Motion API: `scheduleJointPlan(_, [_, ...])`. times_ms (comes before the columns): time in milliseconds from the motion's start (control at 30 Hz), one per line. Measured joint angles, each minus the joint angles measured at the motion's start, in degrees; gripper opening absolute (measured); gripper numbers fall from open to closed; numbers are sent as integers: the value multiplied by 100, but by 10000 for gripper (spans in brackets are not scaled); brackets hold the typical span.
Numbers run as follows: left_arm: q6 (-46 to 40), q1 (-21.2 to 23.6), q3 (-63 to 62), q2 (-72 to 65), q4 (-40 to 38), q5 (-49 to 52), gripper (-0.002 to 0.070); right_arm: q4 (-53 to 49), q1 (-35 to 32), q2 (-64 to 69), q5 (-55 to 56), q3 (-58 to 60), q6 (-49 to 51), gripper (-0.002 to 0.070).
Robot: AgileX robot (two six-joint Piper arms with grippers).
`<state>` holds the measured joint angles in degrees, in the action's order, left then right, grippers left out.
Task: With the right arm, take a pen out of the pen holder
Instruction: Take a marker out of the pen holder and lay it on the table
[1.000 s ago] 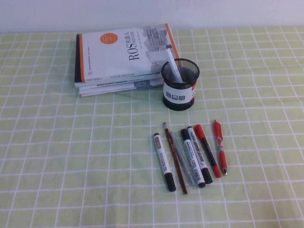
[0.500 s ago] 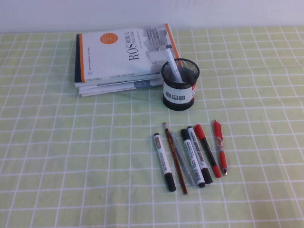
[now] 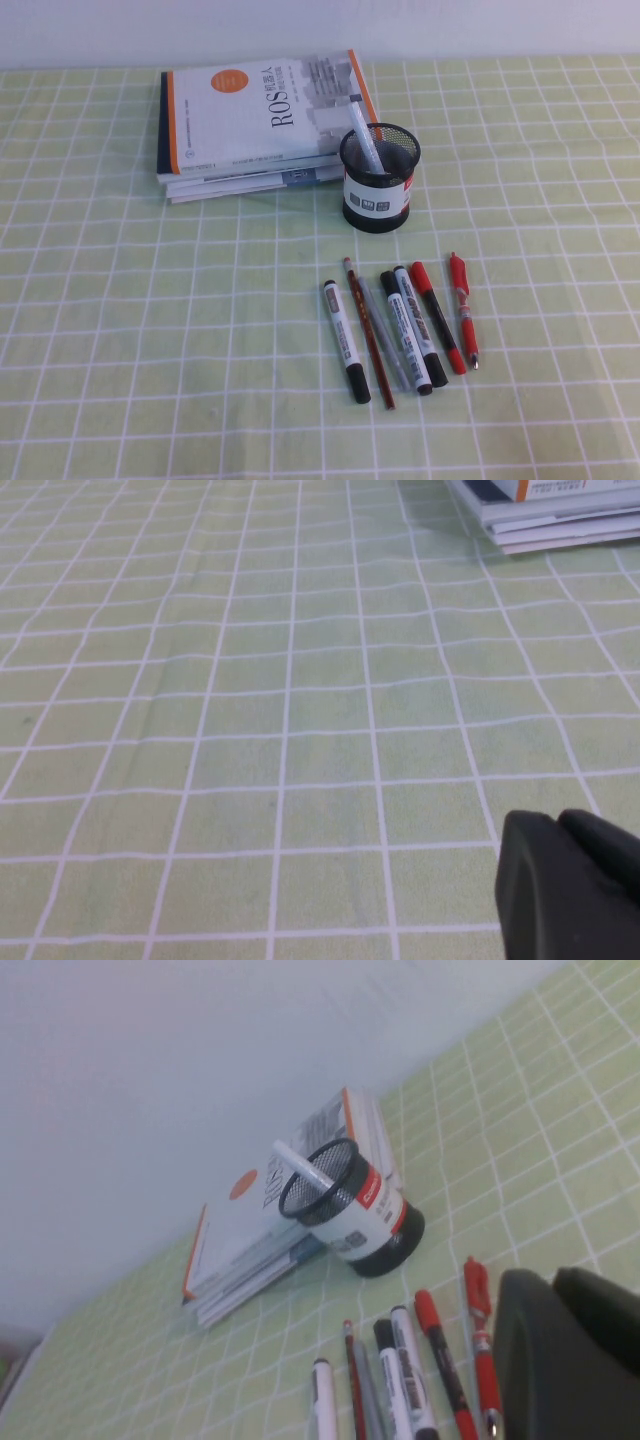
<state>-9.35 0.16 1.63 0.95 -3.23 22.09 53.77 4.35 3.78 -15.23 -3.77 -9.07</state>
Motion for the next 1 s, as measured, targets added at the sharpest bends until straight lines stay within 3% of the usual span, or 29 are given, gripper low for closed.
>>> scheduleJointPlan(233, [0,0,0,0,0,0,-6,-62,0,1722,-680,-1003,-974,-13])
scheduleJointPlan(667, [0,0,0,0,0,0,-6,43,72,4469,-718,-2416,-2565,-12])
scheduleJointPlan(1000, [0,0,0,0,0,0,-6,-729,1543,6632,-321,-3871,-2603,-12])
